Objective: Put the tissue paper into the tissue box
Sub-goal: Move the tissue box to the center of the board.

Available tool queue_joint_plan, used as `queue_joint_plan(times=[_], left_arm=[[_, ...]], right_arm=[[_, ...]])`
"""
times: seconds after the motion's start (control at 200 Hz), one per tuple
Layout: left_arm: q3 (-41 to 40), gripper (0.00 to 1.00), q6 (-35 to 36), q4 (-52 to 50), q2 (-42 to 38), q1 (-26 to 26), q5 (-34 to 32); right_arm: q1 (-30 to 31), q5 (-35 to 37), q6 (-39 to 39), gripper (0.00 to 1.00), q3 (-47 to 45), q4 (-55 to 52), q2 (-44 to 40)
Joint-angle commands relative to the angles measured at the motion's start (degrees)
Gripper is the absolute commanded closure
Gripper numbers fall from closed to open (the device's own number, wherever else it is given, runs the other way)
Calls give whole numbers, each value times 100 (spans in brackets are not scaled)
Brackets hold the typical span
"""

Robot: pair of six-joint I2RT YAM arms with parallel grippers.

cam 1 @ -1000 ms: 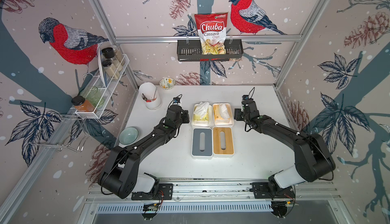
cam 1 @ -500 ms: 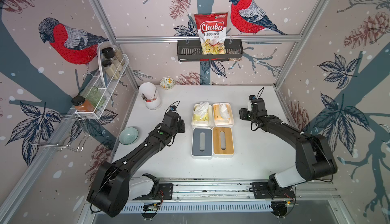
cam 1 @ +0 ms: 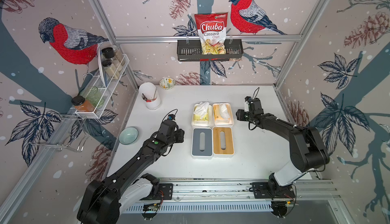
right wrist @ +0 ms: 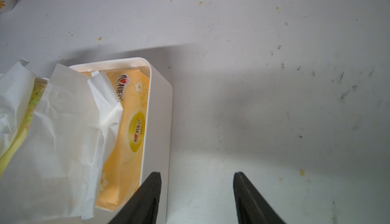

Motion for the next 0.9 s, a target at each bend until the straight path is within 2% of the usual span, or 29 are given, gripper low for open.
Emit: queue_joint_plan(times=[0.0,0.45,0.74,0.895], left_arm=[[-111,63,-144,62,37,-50,144],[-239,62,-169,323,200,-112,102],[-268,62,-167,325,115,-111,81],[-252,62,-169,245,44,-111,-2]], right_arm=[[84,-117,-96,41,153,27,167],[318,48,-166,43,471,-108,588],[407,397,-248,56,661,-348,811],[370,1003,-259,63,628,-525,717]])
